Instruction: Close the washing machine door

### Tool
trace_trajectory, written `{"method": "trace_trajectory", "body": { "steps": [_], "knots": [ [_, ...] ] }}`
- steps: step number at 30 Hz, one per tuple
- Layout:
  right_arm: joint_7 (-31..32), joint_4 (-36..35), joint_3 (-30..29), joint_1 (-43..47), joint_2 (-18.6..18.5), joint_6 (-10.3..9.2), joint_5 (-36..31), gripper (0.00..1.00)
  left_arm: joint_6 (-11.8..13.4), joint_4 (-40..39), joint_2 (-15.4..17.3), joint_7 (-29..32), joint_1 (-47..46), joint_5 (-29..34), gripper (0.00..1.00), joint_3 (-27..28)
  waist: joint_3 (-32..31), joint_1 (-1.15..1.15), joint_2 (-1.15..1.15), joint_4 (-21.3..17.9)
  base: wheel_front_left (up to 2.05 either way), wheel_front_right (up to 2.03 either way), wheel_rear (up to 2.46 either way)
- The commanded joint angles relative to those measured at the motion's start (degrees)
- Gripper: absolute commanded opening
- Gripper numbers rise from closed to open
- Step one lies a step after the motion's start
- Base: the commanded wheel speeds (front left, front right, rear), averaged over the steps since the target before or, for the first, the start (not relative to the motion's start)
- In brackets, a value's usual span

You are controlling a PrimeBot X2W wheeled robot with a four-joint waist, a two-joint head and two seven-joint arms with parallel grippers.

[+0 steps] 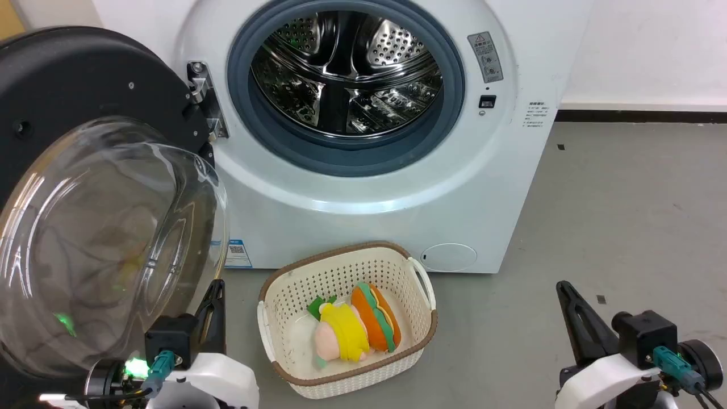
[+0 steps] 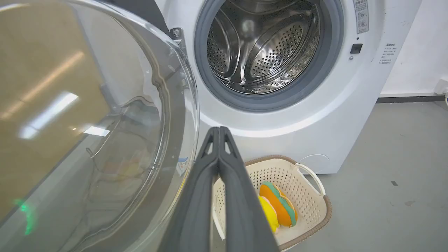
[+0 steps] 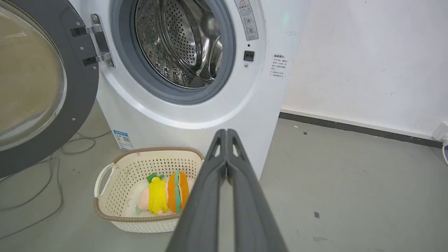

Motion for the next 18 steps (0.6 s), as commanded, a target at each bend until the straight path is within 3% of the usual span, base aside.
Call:
{"method": "trace_trajectory", "body": {
  "steps": [1, 10, 11, 12, 13, 14, 18],
  "knots": [
    [0.0, -0.2, -0.1, -0.7, 0.2, 0.05, -0.4, 0.0, -0.2, -0.2, -0.1, 0.0, -0.3, 0.2, 0.0, 0.1, 0.0, 0.0, 0.0, 0.0, 0.0, 0.0, 0.0],
    [0.0, -0.2, -0.1, -0.7, 0.2, 0.05, -0.4, 0.0, -0.2, -0.2, -0.1, 0.0, -0.3, 0.2, 0.0, 0.1, 0.0, 0.0, 0.0, 0.0, 0.0, 0.0, 0.0],
    [0.0, 0.0, 0.0, 0.0, 0.0, 0.0, 0.0, 1.0, 0.0, 0.0, 0.0, 0.0, 0.0, 0.0, 1.0, 0.0, 0.0, 0.0, 0.0, 0.0, 0.0, 0.0, 0.0],
    [0.0, 0.0, 0.0, 0.0, 0.0, 0.0, 0.1, 0.0, 0.0, 0.0, 0.0, 0.0, 0.0, 0.0, 0.0, -0.1, 0.0, 0.0, 0.0, 0.0, 0.0, 0.0, 0.0],
    [0.0, 0.1, 0.0, 0.0, 0.0, 0.0, 0.1, 0.0, 0.0, 0.1, 0.0, 0.0, 0.0, 0.0, 0.0, -0.1, 0.0, 0.0, 0.0, 0.0, 0.0, 0.0, 0.0],
    [0.0, 0.1, 0.1, 0.0, 0.0, 0.0, 0.1, 1.0, 0.0, 0.1, 0.0, 0.0, 0.0, 0.0, 1.0, -0.1, 0.0, 0.0, 0.0, 0.0, 0.0, 0.0, 0.0],
    [-0.4, 0.1, 0.1, 0.1, 0.0, 0.0, 0.5, 1.0, 0.2, 0.3, 0.0, -0.4, 0.0, -0.2, 1.0, -0.3, 0.0, 0.0, 0.0, 0.0, 0.0, 0.0, 0.0]
  ]
}}
